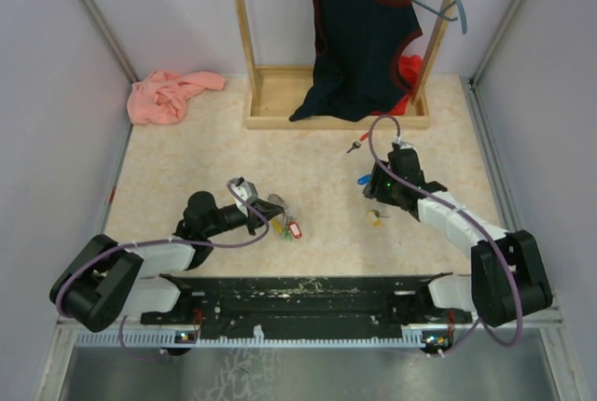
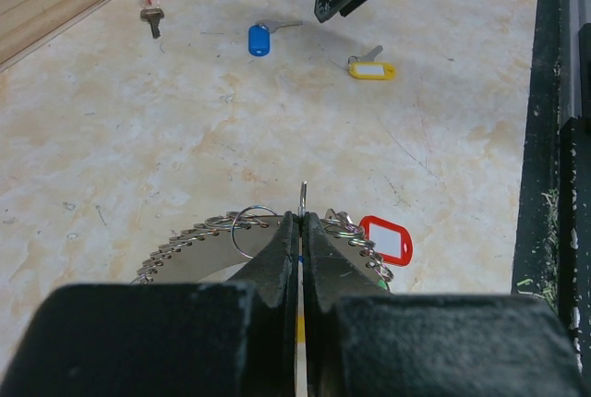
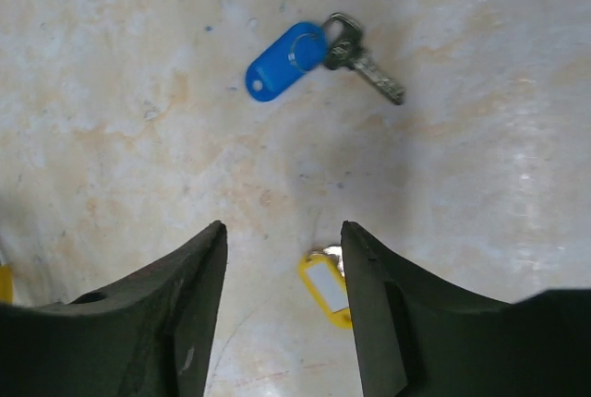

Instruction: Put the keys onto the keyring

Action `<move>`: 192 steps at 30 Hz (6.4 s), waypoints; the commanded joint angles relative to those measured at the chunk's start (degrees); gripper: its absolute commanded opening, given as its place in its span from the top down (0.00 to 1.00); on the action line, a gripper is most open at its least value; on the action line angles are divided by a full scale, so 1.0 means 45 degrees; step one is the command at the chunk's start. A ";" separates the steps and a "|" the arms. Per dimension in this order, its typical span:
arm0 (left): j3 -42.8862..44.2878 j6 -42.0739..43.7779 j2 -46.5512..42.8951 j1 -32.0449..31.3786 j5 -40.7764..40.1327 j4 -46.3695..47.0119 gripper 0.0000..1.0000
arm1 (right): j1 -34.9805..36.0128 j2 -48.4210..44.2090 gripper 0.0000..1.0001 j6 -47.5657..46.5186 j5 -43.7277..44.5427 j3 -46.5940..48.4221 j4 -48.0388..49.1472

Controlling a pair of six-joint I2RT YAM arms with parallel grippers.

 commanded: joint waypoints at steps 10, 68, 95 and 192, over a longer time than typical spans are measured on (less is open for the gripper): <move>0.0450 0.0088 -0.0034 0.0066 0.0626 0.0243 0.99 | -0.1979 -0.0249 0.34 -0.1589 -0.1057 -0.0581 -0.0263; 0.0835 0.0275 0.0366 0.0069 0.1218 -0.0262 0.99 | -0.1710 0.2342 0.78 -0.4369 -0.4097 0.1469 -0.2293; 0.0919 0.0278 0.0361 0.0070 0.1654 -0.0249 0.99 | -0.0383 -0.0198 1.00 -0.6374 -0.4443 0.1234 -0.0619; 0.1348 0.1850 0.1212 0.0570 0.5372 0.1758 0.99 | 0.4869 -0.0907 1.00 -1.3485 -1.0093 -0.1846 0.9203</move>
